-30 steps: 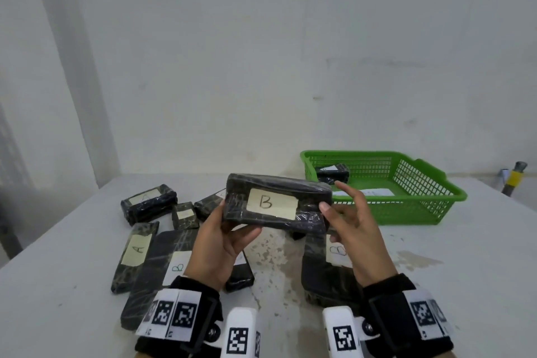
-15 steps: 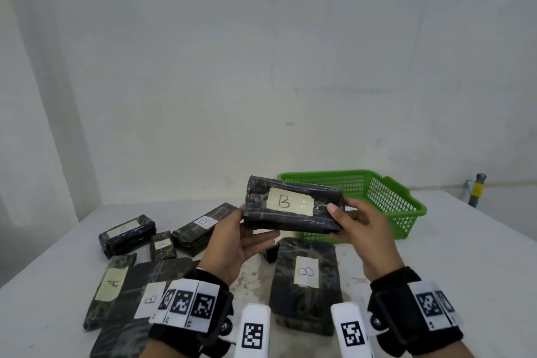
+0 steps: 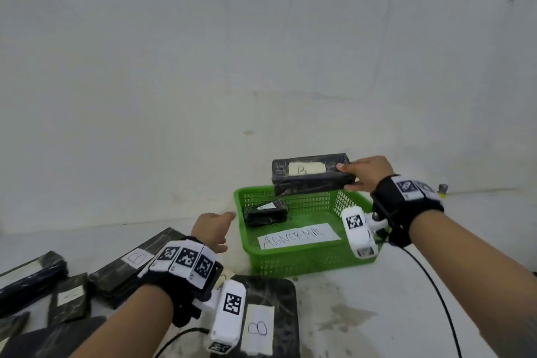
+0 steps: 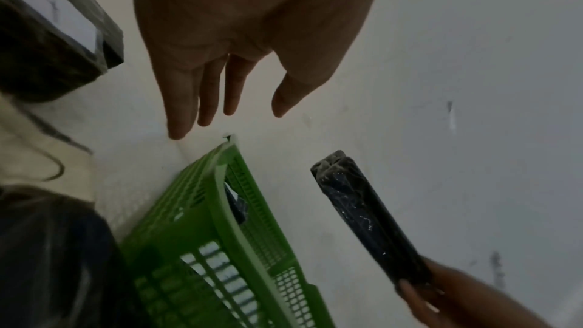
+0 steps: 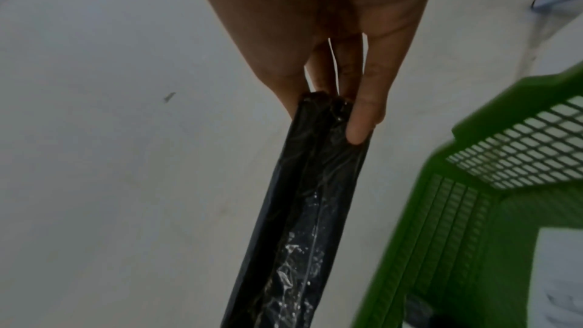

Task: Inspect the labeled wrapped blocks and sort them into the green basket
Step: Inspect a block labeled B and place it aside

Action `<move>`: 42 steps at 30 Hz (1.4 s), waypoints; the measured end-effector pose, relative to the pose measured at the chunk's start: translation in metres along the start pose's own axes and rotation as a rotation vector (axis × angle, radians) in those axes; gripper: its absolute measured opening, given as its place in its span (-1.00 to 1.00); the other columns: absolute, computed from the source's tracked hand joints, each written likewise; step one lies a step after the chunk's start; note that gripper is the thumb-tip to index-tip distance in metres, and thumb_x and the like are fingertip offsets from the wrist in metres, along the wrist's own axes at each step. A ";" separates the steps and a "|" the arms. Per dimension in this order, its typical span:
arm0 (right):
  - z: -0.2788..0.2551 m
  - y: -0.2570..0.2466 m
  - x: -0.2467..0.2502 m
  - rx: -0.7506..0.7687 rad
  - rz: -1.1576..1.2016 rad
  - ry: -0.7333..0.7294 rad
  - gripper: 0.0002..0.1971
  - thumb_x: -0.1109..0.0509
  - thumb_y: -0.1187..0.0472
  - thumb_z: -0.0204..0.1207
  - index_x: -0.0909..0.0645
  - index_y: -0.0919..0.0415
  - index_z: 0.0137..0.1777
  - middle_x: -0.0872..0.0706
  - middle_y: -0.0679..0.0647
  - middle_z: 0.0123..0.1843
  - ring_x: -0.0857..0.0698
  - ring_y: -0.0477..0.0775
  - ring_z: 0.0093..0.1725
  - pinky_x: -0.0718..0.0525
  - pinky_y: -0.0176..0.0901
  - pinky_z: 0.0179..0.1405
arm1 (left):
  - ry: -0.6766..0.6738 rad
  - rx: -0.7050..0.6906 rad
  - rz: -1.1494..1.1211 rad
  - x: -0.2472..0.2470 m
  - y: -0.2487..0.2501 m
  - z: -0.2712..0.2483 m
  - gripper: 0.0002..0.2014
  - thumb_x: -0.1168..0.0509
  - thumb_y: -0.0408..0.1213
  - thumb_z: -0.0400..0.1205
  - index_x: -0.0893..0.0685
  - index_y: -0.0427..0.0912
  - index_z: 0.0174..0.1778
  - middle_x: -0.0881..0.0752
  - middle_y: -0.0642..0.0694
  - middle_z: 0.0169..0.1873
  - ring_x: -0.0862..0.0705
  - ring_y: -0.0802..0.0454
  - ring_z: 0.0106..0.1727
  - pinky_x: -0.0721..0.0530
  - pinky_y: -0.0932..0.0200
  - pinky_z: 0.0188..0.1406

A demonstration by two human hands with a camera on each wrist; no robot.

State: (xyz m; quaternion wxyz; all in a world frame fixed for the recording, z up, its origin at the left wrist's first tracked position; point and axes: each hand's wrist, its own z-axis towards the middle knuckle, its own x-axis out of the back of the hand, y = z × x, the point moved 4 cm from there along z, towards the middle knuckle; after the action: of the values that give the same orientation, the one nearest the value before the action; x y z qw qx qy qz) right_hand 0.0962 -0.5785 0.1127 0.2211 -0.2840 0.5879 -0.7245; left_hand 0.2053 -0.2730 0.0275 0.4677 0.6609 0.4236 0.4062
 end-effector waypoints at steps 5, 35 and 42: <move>0.093 0.039 0.010 -0.127 -0.401 0.157 -0.59 -0.71 -0.01 0.24 -0.78 0.38 -0.20 -0.84 0.23 -0.29 -0.84 0.25 -0.26 -0.83 0.18 -0.09 | -0.120 0.068 0.203 -0.018 -0.012 0.038 -0.51 -0.31 -0.28 0.71 -0.40 -0.45 0.50 -0.55 -0.42 0.32 -0.71 -0.42 0.09 -0.76 -0.23 -0.02; 0.119 0.112 -0.023 -0.286 -0.727 -0.255 -0.80 -0.49 0.48 0.45 -0.55 0.23 -0.23 -0.68 -0.07 -0.66 -0.67 0.09 -0.24 -0.65 -0.38 -0.61 | -0.335 -0.093 -0.020 -0.028 -0.022 0.056 -0.28 -0.23 -0.51 0.71 -0.16 0.13 0.71 -0.83 -0.16 -0.31 -0.81 -0.06 -0.46 -0.79 0.07 -0.51; 0.123 0.129 -0.035 -0.251 -0.922 -0.203 -0.68 -0.59 0.25 0.45 -0.62 0.19 -0.50 -0.72 0.10 -0.48 -0.72 0.13 -0.33 -0.66 -0.17 -0.39 | -0.333 -0.106 -0.039 -0.027 -0.024 0.057 -0.30 -0.24 -0.49 0.71 -0.21 0.16 0.69 -0.84 -0.11 -0.37 -0.80 -0.03 -0.48 -0.76 0.11 -0.55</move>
State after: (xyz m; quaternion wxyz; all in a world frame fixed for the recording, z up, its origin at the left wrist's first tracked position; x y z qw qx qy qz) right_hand 0.2030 -0.6722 -0.0005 -0.1027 -0.6083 0.4591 -0.6392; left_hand 0.2459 -0.3092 -0.0123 0.5736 0.6850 0.3309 0.3036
